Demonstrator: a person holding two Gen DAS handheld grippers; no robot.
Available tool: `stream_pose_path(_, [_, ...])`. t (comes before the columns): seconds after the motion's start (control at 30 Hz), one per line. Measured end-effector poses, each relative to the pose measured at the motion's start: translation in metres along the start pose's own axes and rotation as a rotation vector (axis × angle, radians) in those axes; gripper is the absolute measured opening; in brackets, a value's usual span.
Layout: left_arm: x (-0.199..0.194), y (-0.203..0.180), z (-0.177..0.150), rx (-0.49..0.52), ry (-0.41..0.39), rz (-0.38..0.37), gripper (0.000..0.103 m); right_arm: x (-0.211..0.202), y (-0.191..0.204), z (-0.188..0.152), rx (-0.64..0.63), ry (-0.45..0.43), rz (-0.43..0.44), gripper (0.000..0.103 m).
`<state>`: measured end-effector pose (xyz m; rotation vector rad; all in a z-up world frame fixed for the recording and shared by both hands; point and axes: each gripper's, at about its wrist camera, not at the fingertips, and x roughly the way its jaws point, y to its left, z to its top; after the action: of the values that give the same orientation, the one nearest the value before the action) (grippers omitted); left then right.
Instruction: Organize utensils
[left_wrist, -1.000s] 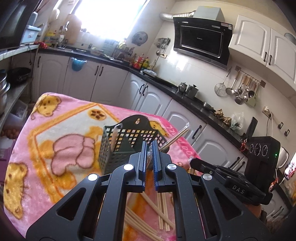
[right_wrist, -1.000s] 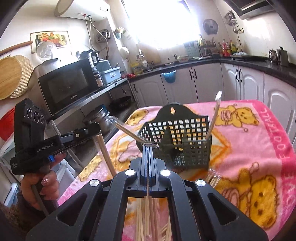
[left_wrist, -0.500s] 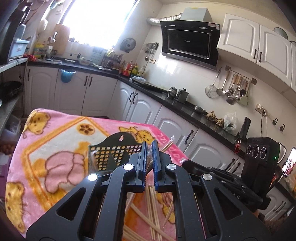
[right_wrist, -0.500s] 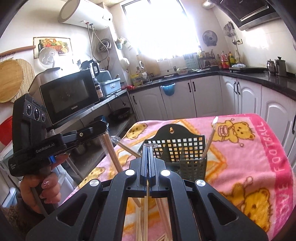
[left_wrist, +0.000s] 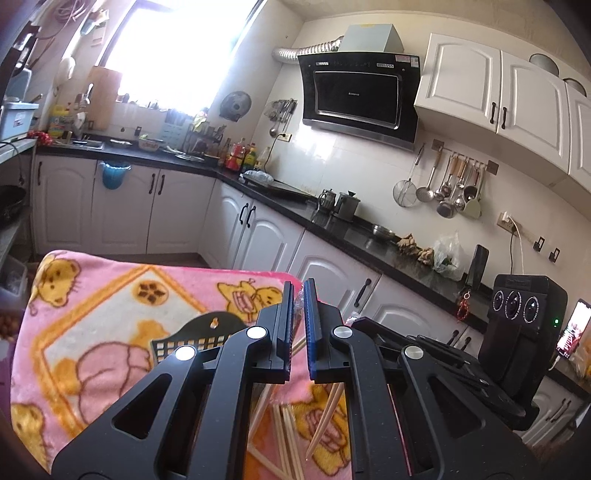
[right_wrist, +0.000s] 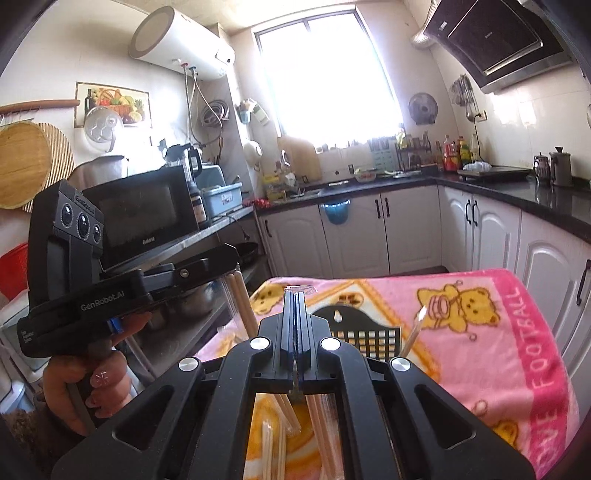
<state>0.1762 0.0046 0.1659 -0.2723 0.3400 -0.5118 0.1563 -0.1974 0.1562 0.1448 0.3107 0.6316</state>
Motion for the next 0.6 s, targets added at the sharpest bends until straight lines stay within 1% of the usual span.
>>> stream_pose_path(0.2, [0.007,-0.002,0.013,0.012,-0.018,0.002,0.003,0.002,-0.001,0.016,-0.011,-0.036,0.0,0.001])
stream_pose_path(0.33, [0.011,0.001,0.023,-0.004,-0.029,-0.01,0.003,0.004,0.0,0.025,-0.011,-0.056,0.0,0.001])
stream_pose_path(0.6, [0.022,0.005,0.043,-0.014,-0.065,0.009,0.003,0.016,-0.005,0.045,-0.008,-0.096,-0.02,0.001])
